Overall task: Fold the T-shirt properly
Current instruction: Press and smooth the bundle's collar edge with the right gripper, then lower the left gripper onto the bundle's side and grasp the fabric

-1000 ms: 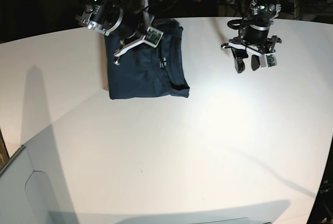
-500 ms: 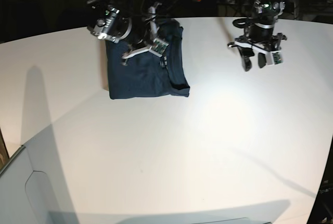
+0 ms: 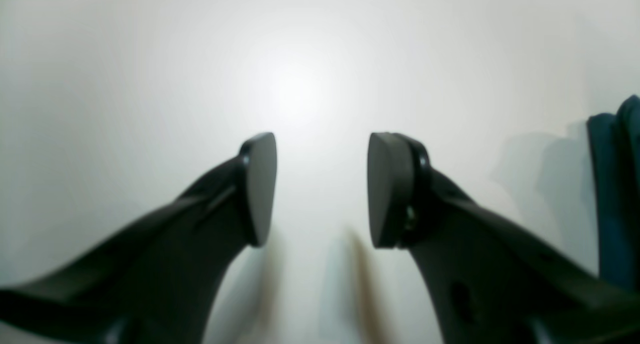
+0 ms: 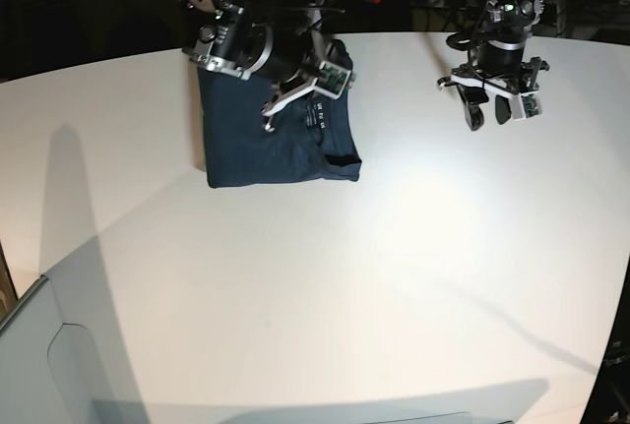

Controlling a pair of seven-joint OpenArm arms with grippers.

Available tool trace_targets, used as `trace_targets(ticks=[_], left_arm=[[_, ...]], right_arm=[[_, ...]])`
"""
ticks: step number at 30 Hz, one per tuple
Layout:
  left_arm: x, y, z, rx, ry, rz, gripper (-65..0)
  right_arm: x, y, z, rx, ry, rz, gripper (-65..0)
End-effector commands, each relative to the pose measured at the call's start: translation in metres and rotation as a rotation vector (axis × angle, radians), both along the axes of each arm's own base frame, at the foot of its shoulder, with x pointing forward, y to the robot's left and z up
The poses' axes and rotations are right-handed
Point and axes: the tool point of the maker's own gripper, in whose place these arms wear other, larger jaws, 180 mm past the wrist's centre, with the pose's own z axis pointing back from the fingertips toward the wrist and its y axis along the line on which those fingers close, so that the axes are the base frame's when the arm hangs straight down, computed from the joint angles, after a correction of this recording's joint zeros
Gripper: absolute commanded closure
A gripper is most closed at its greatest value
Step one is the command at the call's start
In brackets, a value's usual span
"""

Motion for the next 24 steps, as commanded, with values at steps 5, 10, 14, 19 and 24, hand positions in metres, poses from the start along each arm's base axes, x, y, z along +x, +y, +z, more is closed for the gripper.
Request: trace_targets(ticks=[5,10,14,19,24], left_arm=[[0.000,0.001,0.008,0.014,-0.027,-0.007,-28.3],[-0.003,0.001,0.007,0.014,-0.020,-0.007,-28.3],[-0.009,0.001,0.003,0.013,-0.001,-0.007,-28.3],[-0.010,0.001,0.002,0.013,0.002,-0.007,-28.4],[-0.011,0.000,0.002,0.007,0.001,-0.003,-28.5]], right_arm=[[0.036,-0.018,0.010,-0.001,-0.065,-0.058,-1.7],[0.058,-0.023,-0.009,-0.032,-0.034,-0.069,-1.7],[0.063,-0.014,-0.024,-0.021,0.019,-0.072,-1.6],[0.059,0.004,-0.024,0.017,0.047,-0.068,-1.6],[0.055,0.013,-0.008,0.049,0.012,-0.057,-1.6]])
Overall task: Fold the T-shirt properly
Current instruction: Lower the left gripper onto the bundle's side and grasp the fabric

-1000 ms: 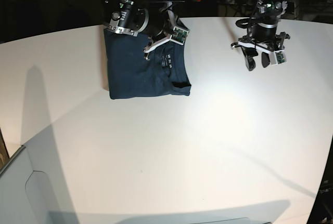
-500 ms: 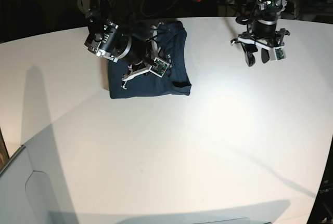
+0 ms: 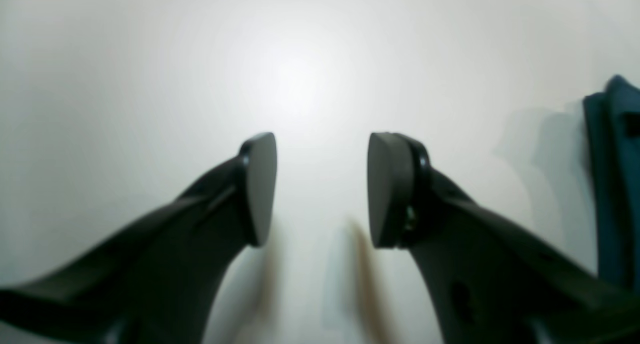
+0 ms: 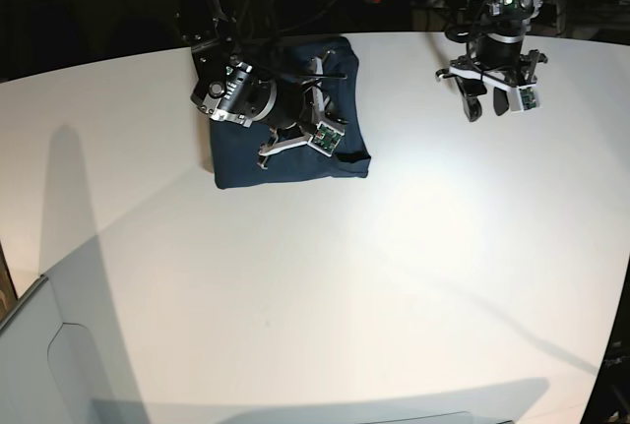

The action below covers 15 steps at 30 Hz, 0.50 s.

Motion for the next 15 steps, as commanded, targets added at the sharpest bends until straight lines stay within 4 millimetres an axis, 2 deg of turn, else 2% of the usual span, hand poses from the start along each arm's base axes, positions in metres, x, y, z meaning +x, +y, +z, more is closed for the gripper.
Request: trace_targets(ticks=[1,3,6,10,11,12,15], left_arm=[[0.004,0.001,0.010,0.010,-0.037,-0.003,-28.5],[0.005,-0.002,0.011,0.002,-0.042,-0.007,-28.6],[0.011,-0.010,0.025,-0.067,-0.094,-0.003,-28.6],[0.020,-0.021,0.048,-0.195,-0.176,0.002,-28.7],[0.022,-0.025,0.052,-0.225,-0.192,0.002,-29.6],[0.023,-0.030,0.055,-0.253,-0.198,-0.005,-31.5],[0.022,-0.066,0.047,-0.369,-0.142,-0.072,-39.5]], right_arm=[[0.002,0.006,0.019,0.049,-0.051,0.020,-1.6],[0.001,0.004,0.031,0.056,-0.086,0.013,-1.6],[0.001,-0.009,0.044,0.039,-0.140,0.003,-1.6],[0.008,-0.041,0.057,0.017,-0.183,-0.087,-1.6],[0.010,-0.055,0.057,-0.001,-0.190,-0.120,-1.6],[0.012,-0.064,0.058,-0.012,-0.195,-0.143,-1.7],[0.015,-0.093,0.059,-0.058,-0.207,-0.203,-1.7]])
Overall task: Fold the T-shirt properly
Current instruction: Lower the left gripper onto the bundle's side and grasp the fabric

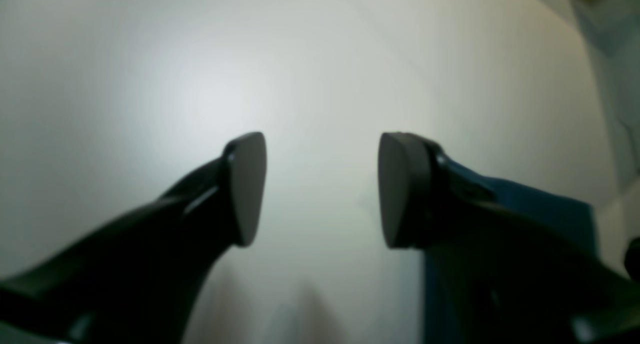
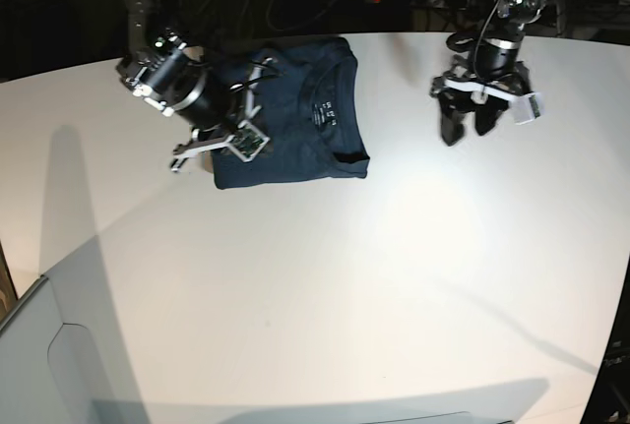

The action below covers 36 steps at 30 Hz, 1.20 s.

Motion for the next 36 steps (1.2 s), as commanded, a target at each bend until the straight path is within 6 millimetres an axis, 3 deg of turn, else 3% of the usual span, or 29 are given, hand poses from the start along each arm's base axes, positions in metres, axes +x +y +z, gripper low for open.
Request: trace_targets(ticks=[1,7,11,15,18,29,31,36], left_arm=[[0.003,-0.013,0.007,-0.038,-0.021,-0.027,-41.0],[0.001,-0.087,-0.009,-0.193,0.032,-0.181,-42.1],[0.000,-0.113,-0.025,-0.234,0.074,-0.237,-42.1],[-0.002,-0.116,-0.041,-0.241,0.114,-0.240,-42.1],[-0.002,-0.116,-0.041,-0.239,0.114,-0.240,-42.1],[-0.011,-0.113,-0.071,-0.244,0.195,-0.224,-41.6],[-0.012,-0.112,-0.075,-0.244,0.210,-0.224,-38.6],[-0.016,-0.126,-0.086,-0.257,0.240,-0.258,-23.4]], right_arm=[[0.000,0.000,0.010,0.019,-0.035,0.019,-1.7],[-0.005,-0.037,-0.001,-0.030,-0.002,-0.068,-1.6],[-0.009,-0.049,-0.006,-0.044,0.017,-0.102,-1.6],[-0.011,-0.056,-0.008,-0.055,0.024,-0.121,-1.6],[-0.013,-0.063,-0.010,-0.061,0.033,-0.139,-1.6],[-0.014,-0.063,-0.011,-0.066,0.036,-0.140,-1.6],[-0.014,-0.063,-0.011,-0.066,0.036,-0.140,-1.6],[-0.019,-0.063,-0.015,-0.068,0.051,-0.140,-1.6]])
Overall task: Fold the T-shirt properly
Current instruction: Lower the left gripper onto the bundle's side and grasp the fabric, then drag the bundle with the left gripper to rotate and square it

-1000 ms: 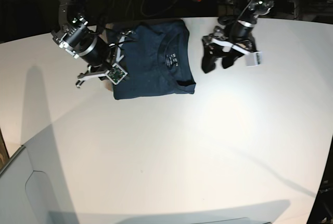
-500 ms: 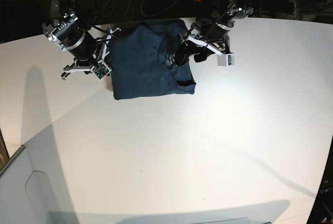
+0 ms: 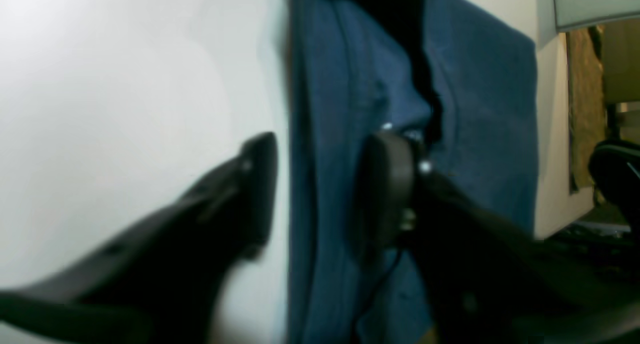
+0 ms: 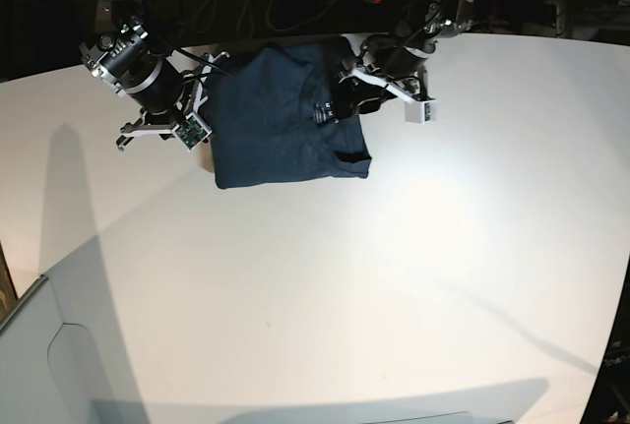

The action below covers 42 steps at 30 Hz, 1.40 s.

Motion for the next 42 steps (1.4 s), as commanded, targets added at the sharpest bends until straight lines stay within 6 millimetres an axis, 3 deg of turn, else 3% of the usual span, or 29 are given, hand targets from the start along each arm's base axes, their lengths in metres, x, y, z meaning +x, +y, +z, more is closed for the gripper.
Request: trace_targets(ticks=[1,8,12,18,23,28,34,38,42], left_arm=[[-0.003,-0.004,-0.001,-0.003,0.013,-0.018,-20.6],[0.000,-0.007,-0.006,-0.004,0.022,-0.023,-12.0],[0.010,-0.006,-0.001,0.005,0.000,-0.034,0.0],[0.031,-0.007,-0.005,0.037,0.039,-0.130,0.0],[0.054,-0.015,-0.008,0.109,0.046,-0.286,0.0],[0.082,-0.023,-0.013,0.252,0.009,-0.482,0.0],[0.129,-0.029,-0.024,0.409,0.011,-0.613,0.0],[0.160,-0.055,-0.017,0.466,-0.013,-0.675,0.0],[0.175,-0.101,0.003,0.518,-0.160,-0.828,0.0]], right_arm=[[-0.002,0.005,0.006,0.015,-0.021,0.028,-1.6],[-0.006,0.005,0.004,0.014,-0.009,0.026,-1.6],[-0.009,-0.007,0.004,-0.002,-0.009,-0.005,-1.6],[-0.006,-0.033,0.009,-0.031,-0.023,-0.079,-1.6],[-0.008,-0.067,0.010,-0.073,-0.023,-0.173,-1.6],[-0.017,-0.105,0.012,-0.123,-0.018,-0.276,-1.6],[-0.031,-0.145,0.016,-0.149,-0.017,-0.431,-1.6],[-0.042,-0.163,0.017,-0.173,-0.008,-0.491,-1.6],[-0.053,-0.168,0.013,-0.185,0.019,-0.502,-1.6]])
